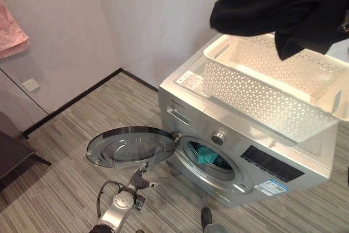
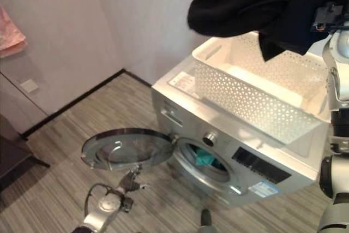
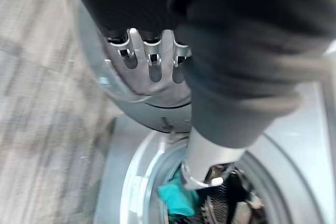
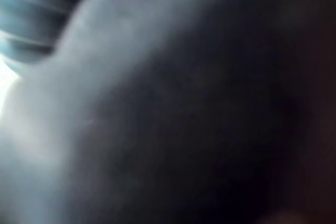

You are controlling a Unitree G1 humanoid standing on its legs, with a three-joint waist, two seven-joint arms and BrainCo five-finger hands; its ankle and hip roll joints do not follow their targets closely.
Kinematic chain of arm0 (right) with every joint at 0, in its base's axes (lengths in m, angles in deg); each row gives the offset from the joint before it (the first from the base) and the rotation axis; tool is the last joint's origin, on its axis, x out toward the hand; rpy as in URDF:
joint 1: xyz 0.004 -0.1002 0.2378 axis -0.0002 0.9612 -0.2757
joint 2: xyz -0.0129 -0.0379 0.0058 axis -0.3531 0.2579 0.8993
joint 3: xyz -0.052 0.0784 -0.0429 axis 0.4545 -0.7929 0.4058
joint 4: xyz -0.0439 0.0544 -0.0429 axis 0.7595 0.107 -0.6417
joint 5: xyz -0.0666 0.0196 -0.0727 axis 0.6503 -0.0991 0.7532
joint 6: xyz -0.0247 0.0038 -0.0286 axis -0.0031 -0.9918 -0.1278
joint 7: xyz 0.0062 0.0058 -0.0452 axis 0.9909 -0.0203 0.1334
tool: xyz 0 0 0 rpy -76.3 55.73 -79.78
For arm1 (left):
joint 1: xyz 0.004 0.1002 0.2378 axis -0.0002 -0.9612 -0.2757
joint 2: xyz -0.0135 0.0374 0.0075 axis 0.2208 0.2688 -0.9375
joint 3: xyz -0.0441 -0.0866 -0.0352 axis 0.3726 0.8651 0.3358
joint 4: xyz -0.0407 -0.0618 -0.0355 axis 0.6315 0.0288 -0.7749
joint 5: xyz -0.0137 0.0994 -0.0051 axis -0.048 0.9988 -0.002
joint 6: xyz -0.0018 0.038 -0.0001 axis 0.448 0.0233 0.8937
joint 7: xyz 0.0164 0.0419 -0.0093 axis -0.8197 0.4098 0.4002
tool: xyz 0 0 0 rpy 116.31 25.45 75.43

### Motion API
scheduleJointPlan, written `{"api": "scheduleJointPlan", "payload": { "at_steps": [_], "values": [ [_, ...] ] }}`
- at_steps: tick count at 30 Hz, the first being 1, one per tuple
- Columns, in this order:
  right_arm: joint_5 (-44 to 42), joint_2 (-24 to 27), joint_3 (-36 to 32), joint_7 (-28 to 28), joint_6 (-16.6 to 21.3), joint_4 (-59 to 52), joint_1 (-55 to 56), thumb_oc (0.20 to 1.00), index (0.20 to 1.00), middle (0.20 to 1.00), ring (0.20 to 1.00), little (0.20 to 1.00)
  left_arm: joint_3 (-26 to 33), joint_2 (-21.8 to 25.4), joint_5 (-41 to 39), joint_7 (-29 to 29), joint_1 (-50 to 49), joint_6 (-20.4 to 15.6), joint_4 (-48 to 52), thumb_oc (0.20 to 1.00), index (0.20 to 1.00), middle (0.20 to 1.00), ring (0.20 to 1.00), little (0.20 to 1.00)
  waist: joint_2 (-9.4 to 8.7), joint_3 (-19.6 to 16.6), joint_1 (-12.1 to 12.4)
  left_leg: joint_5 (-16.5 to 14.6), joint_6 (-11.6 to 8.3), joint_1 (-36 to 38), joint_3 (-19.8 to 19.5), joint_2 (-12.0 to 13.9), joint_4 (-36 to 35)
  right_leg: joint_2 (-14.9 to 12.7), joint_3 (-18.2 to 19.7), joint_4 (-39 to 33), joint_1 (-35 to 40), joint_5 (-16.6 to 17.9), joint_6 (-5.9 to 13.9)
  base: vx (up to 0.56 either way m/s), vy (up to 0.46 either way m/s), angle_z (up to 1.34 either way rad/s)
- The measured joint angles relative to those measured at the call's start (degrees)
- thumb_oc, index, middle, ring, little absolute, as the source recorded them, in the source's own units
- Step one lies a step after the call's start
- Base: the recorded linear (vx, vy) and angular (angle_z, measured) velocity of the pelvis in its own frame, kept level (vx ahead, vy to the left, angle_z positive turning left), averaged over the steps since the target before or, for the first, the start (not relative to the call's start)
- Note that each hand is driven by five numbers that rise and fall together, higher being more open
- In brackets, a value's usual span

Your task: Grab the laundry basket,head to the washer,open it,put in the laundry and shut it.

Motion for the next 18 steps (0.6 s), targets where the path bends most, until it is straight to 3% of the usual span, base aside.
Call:
{"api": "scheduleJointPlan", "payload": {
  "at_steps": [4, 7, 9, 10, 11, 12, 13, 14, 16, 18],
  "values": [
    [2.49, -2.00, -0.04, -0.44, 0.99, -6.21, 0.32, 0.200, 0.200, 0.200, 0.200, 0.200, -0.15, 4.63, 4.96, -0.11, 1.88, -0.44, 9.42, 1.000, 1.000, 1.000, 1.000, 1.000, -1.12, -0.10, 0.00, -0.42, 1.17, 0.96, 1.58, -2.97, 0.17, -2.46, 1.87, 0.02, -0.33, 1.40, 1.16, -0.18, 0.232, -0.22],
    [3.49, -6.98, -0.99, -0.34, 1.02, -9.02, 2.10, 0.200, 0.200, 0.200, 0.200, 0.200, 0.37, 14.14, 7.06, 1.94, 3.05, -1.08, 21.99, 1.000, 1.000, 1.000, 1.000, 1.000, -1.66, 0.01, 0.05, -0.86, 2.81, 0.67, 2.65, -4.39, 0.02, -3.87, 0.14, 2.56, -2.81, 2.98, 1.09, -0.22, 0.179, -0.28],
    [3.51, -9.99, -1.65, 0.28, 1.04, -11.23, 5.42, 0.200, 0.200, 0.200, 0.200, 0.200, 1.48, 20.49, 6.99, 4.16, 3.33, -1.66, 31.72, 1.000, 1.000, 1.000, 1.000, 1.000, -0.96, 0.25, 1.09, -1.40, 4.18, -0.33, 4.00, -4.91, 1.84, -3.38, -2.54, 4.01, -5.18, 6.95, 1.66, -0.20, 0.079, -0.47],
    [3.50, -11.12, -1.58, 1.38, 0.99, -12.43, 6.54, 0.200, 0.200, 0.200, 0.200, 0.200, 2.88, 22.63, 6.91, 5.14, 3.47, -2.59, 35.95, 1.000, 1.000, 1.000, 1.000, 1.000, 0.23, 0.72, 2.44, -1.76, 4.91, -1.05, 4.90, -3.84, 2.61, -2.63, -3.85, 5.45, -7.07, 8.02, 3.67, -0.18, 0.023, -0.46],
    [3.50, -11.49, -1.54, 2.13, 1.08, -13.54, 7.70, 0.200, 0.200, 0.200, 0.200, 0.200, 3.53, 23.69, 6.87, 5.48, 3.79, -2.98, 38.81, 1.000, 1.000, 1.000, 1.000, 1.000, 1.44, 1.06, 2.75, -1.89, 5.11, -1.96, 4.97, -2.45, 3.34, -1.76, -5.04, 10.40, -8.97, 4.34, 3.92, -0.15, -0.022, -0.27],
    [3.47, -11.40, -1.22, 3.49, 1.07, -14.49, 8.54, 0.200, 0.200, 0.200, 0.200, 0.200, 4.02, 24.82, 6.57, 5.82, 3.55, -3.59, 42.33, 1.000, 1.000, 1.000, 1.000, 1.000, 2.76, 1.06, 3.19, -1.41, 4.83, -2.61, 5.75, -1.02, 3.64, -0.55, -5.27, 21.71, -12.23, -3.10, -0.13, -0.11, -0.034, 0.09],
    [3.45, -11.37, -0.71, 4.78, 1.02, -15.14, 8.62, 0.200, 0.200, 0.200, 0.200, 0.200, 4.41, 26.17, 5.32, 6.79, 3.52, -4.57, 45.41, 1.000, 1.000, 1.000, 1.000, 1.000, 2.98, 1.06, 3.49, -1.38, 4.58, -2.84, 5.41, -0.55, 4.60, 0.11, -5.71, 30.72, -13.33, -9.27, -1.56, -0.11, -0.115, 0.09],
    [3.44, -11.52, -0.09, 6.14, 1.08, -16.18, 8.64, 0.200, 0.200, 0.200, 0.200, 0.200, 5.05, 27.98, 4.31, 7.21, 3.71, -5.80, 47.83, 1.000, 1.000, 1.000, 1.000, 1.000, 1.98, 0.77, 4.43, -1.64, 4.16, -3.07, 5.10, -1.34, 5.20, 0.18, -6.53, 31.55, -12.55, -12.41, -2.88, -0.11, -0.143, -0.01],
    [3.43, -13.40, 0.66, 8.05, 1.60, -18.05, 9.82, 0.200, 0.200, 0.200, 0.200, 0.200, 5.43, 31.04, 2.22, 7.93, 4.80, -6.51, 50.08, 1.000, 1.000, 1.000, 1.000, 1.000, 1.40, 0.60, 6.15, -1.93, 3.82, -3.06, 5.74, -1.61, 5.62, 1.16, -5.95, 25.69, -9.60, -14.74, -3.76, -0.09, -0.117, -0.21],
    [3.38, -13.77, 1.93, 10.25, 1.50, -19.42, 10.62, 0.200, 0.200, 0.200, 0.200, 0.200, 7.76, 31.78, 0.33, 8.30, 6.21, -8.11, 51.70, 1.000, 1.000, 1.000, 1.000, 1.000, 2.27, 0.63, 7.38, -1.76, 4.95, -4.15, 4.76, -1.13, 4.92, 3.51, -4.84, 18.61, -8.13, -12.60, -5.18, -0.14, -0.184, -0.38]
  ]
}}
